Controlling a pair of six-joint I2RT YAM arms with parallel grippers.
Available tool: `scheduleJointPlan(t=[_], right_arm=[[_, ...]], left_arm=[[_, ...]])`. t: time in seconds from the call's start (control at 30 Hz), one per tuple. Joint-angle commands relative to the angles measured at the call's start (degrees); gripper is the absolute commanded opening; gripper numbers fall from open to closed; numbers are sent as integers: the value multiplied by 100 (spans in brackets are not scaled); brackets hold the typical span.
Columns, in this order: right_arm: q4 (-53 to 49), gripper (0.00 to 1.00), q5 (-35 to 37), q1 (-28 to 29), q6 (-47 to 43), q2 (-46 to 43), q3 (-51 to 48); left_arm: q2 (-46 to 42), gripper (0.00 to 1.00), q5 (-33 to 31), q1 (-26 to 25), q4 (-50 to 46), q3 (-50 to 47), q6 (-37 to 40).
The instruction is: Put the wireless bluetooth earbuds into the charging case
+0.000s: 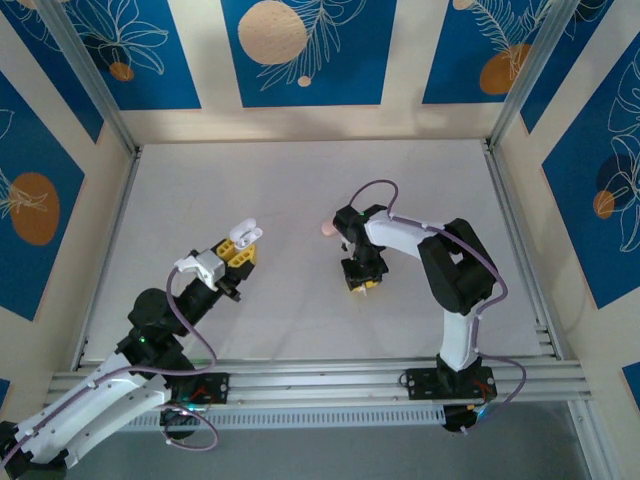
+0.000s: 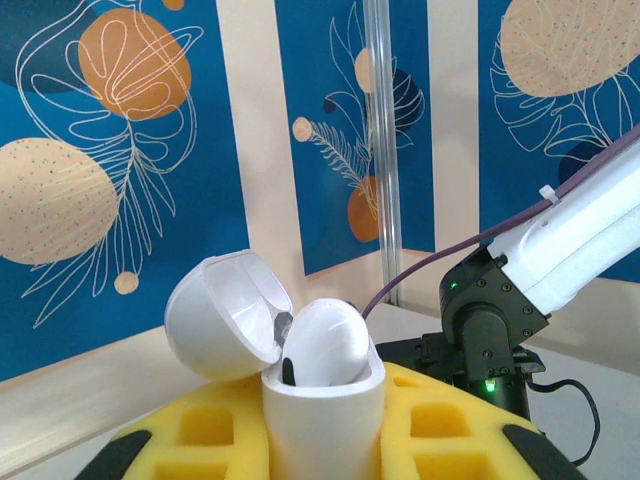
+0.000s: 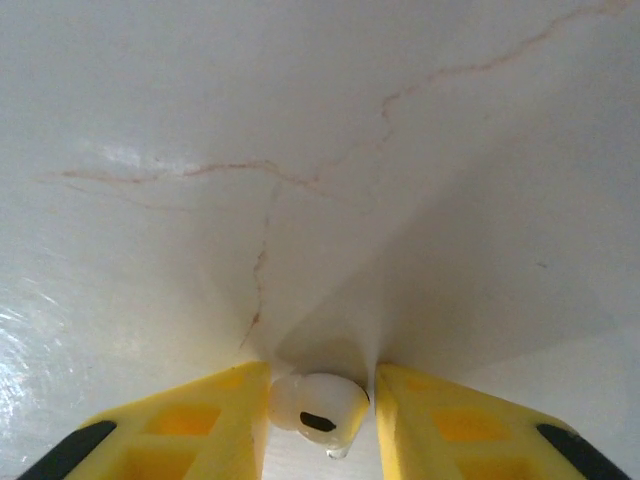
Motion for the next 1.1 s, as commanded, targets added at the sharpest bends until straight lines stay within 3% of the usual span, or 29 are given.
scheduleJointPlan(t=[0.0, 0.37, 0.67, 0.87, 1.07], right_arm=[[-137, 32, 52, 75, -82, 196, 84], [-330, 25, 334, 208, 256, -62, 111], [-188, 22, 641, 232, 681, -2425, 478], [1113, 22, 742, 677, 623, -4222, 496], [1591, 22, 633, 1325, 404, -4428, 889]], left_arm=[[-30, 13, 109, -59, 208, 200, -115], [67, 13, 126, -56, 147, 191, -140], [899, 13, 590, -57, 813, 38, -449], [1655, 13, 1103, -64, 1555, 23, -805], [2174, 13, 1419, -93, 1951, 120, -1043]])
